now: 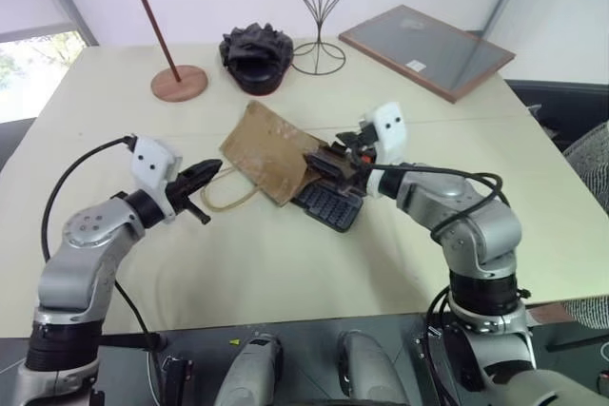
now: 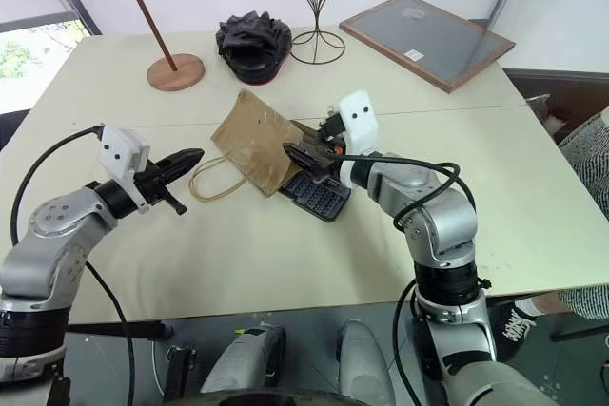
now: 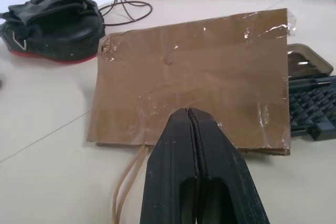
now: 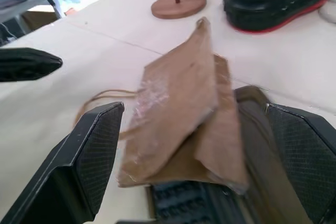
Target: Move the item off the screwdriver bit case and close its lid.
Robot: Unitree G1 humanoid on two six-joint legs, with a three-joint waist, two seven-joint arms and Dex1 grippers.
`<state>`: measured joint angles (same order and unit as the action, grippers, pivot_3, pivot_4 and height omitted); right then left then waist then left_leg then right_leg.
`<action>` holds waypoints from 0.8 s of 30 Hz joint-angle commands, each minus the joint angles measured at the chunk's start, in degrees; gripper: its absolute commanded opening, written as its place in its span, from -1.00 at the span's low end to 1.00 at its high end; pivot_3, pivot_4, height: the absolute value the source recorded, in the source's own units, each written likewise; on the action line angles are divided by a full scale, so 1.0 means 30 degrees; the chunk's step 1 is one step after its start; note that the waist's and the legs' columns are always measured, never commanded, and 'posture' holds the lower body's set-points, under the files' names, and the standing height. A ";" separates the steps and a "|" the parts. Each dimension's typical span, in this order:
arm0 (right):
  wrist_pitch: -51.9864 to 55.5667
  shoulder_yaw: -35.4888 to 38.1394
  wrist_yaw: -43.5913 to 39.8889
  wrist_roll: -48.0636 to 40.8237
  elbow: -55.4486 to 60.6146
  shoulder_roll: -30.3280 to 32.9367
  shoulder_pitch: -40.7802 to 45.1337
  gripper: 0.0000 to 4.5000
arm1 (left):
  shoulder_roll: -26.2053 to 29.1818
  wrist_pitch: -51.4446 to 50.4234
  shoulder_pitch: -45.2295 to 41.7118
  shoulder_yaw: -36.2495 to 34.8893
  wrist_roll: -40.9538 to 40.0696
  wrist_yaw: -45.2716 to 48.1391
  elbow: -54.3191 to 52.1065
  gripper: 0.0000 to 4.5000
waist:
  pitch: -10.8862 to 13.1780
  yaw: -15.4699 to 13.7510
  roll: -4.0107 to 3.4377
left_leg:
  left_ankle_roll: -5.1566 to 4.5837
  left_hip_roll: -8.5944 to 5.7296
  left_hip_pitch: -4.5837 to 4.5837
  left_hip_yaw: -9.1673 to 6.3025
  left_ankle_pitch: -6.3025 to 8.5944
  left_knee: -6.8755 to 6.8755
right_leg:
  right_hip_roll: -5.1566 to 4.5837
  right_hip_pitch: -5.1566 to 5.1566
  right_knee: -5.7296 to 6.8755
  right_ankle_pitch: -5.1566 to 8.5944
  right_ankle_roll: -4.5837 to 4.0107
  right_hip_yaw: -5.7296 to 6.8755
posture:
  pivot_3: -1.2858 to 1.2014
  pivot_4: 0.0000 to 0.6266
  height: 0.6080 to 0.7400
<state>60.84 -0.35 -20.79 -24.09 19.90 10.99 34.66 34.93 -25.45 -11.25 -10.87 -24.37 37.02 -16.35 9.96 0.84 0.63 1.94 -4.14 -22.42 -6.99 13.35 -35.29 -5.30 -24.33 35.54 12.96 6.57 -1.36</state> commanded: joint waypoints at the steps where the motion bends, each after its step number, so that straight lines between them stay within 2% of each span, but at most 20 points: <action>1: 0.0205 -0.0074 0.0433 -0.0369 -0.0752 -0.0804 0.0967 0.99 | 0.0169 0.0505 0.0070 -0.0171 0.0384 -0.0204 -0.0522 -1.00 | 0.0001 0.0016 -0.0003 | 0.0000 0.0000 0.0000 0.0001 0.0000 0.0000 | 0.0002 -0.0005 0.0003 -0.0002 -0.0002 0.0001 | 0.03 -0.52 1.00; 4: -0.0962 -0.0942 0.0503 0.0417 -0.2791 -0.1198 0.1087 0.99 | 0.0166 0.0447 0.0346 -0.0320 0.0485 -0.0328 -0.0831 -1.00 | 0.0000 0.0062 -0.0005 | 0.0000 0.0000 0.0001 0.0005 0.0000 0.0008 | 0.0003 -0.0009 0.0004 -0.0002 -0.0003 0.0001 | 0.03 -0.52 1.00; 10: -0.4086 -0.1189 0.0754 0.1615 -0.7061 -0.2162 0.1750 0.99 | 0.0131 0.0316 0.0757 -0.0506 0.0504 -0.0661 -0.1364 -1.00 | 0.0002 0.0092 -0.0008 | 0.0001 0.0000 0.0000 0.0011 -0.0001 0.0014 | 0.0008 -0.0022 0.0012 -0.0006 -0.0006 0.0000 | 0.03 -0.52 1.00; 14: -0.5430 -0.1250 0.0877 0.2165 -0.8380 -0.2454 0.1974 0.99 | 0.0180 0.0261 0.0985 -0.0679 0.0523 -0.0923 -0.1662 -1.00 | 0.0002 0.0092 -0.0008 | 0.0001 0.0000 0.0000 0.0010 -0.0001 0.0019 | 0.0010 -0.0027 0.0018 -0.0007 -0.0008 -0.0001 | 0.03 -0.52 1.00; 17: -0.6221 -0.1217 0.1001 0.2485 -0.9032 -0.2592 0.2168 0.64 | 0.0235 0.0264 0.1046 -0.0699 0.0529 -0.1011 -0.1721 -1.00 | 0.0003 0.0110 -0.0010 | 0.0002 0.0000 0.0000 0.0011 -0.0001 0.0019 | 0.0010 -0.0031 0.0024 -0.0007 -0.0008 -0.0001 | 0.03 -0.52 1.00; 18: -0.6353 -0.1168 0.1019 0.2535 -0.9171 -0.2652 0.2230 0.45 | 0.0241 0.0262 0.1038 -0.0679 0.0537 -0.1029 -0.1719 -1.00 | 0.0003 0.0107 -0.0011 | 0.0001 -0.0001 0.0000 0.0012 -0.0001 0.0019 | 0.0010 -0.0032 0.0029 -0.0007 -0.0008 0.0000 | 0.03 -0.52 1.00; 20: -0.6630 -0.1211 0.1022 0.2683 -0.9288 -0.2707 0.2283 -0.04 | 0.0246 0.0264 0.1007 -0.0639 0.0550 -0.1061 -0.1702 -1.00 | 0.0003 0.0109 -0.0011 | 0.0002 -0.0001 0.0000 0.0011 -0.0001 0.0019 | 0.0012 -0.0037 0.0042 -0.0007 -0.0009 0.0000 | 0.03 -0.52 1.00; 22: -0.6796 -0.1225 0.1065 0.2799 -0.9327 -0.2738 0.2315 -0.45 | 0.0247 0.0323 0.0911 -0.0478 0.0665 -0.1078 -0.1611 -1.00 | 0.0003 0.0107 -0.0011 | 0.0002 0.0000 0.0000 0.0009 -0.0002 0.0018 | 0.0012 -0.0041 0.0057 -0.0007 -0.0009 -0.0001 | 0.03 -0.52 1.00; 23: -0.6819 -0.1214 0.1062 0.2830 -0.9311 -0.2740 0.2322 -0.74 | 0.0243 0.0375 0.0854 -0.0385 0.0744 -0.1082 -0.1542 -1.00 | 0.0004 0.0106 -0.0011 | 0.0002 -0.0001 0.0001 0.0010 -0.0001 0.0018 | 0.0012 -0.0043 0.0063 -0.0007 -0.0009 -0.0001 | 0.03 -0.52 1.00; 24: -0.6858 -0.1231 0.1074 0.2882 -0.9290 -0.2731 0.2332 -0.89 | 0.0241 0.0410 0.0795 -0.0328 0.0796 -0.1076 -0.1467 -1.00 | 0.0003 0.0106 -0.0011 | 0.0002 -0.0001 0.0001 0.0009 -0.0002 0.0018 | 0.0012 -0.0045 0.0069 -0.0007 -0.0009 -0.0001 | 0.03 -0.52 1.00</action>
<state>41.55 -4.10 -17.64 -15.83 -9.22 3.29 39.84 34.94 -25.43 -7.96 -11.16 -22.65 34.15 -19.21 9.97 1.16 0.60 1.95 -4.14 -22.42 -6.97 13.35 -35.23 -5.27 -24.47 35.76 12.94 6.54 -1.37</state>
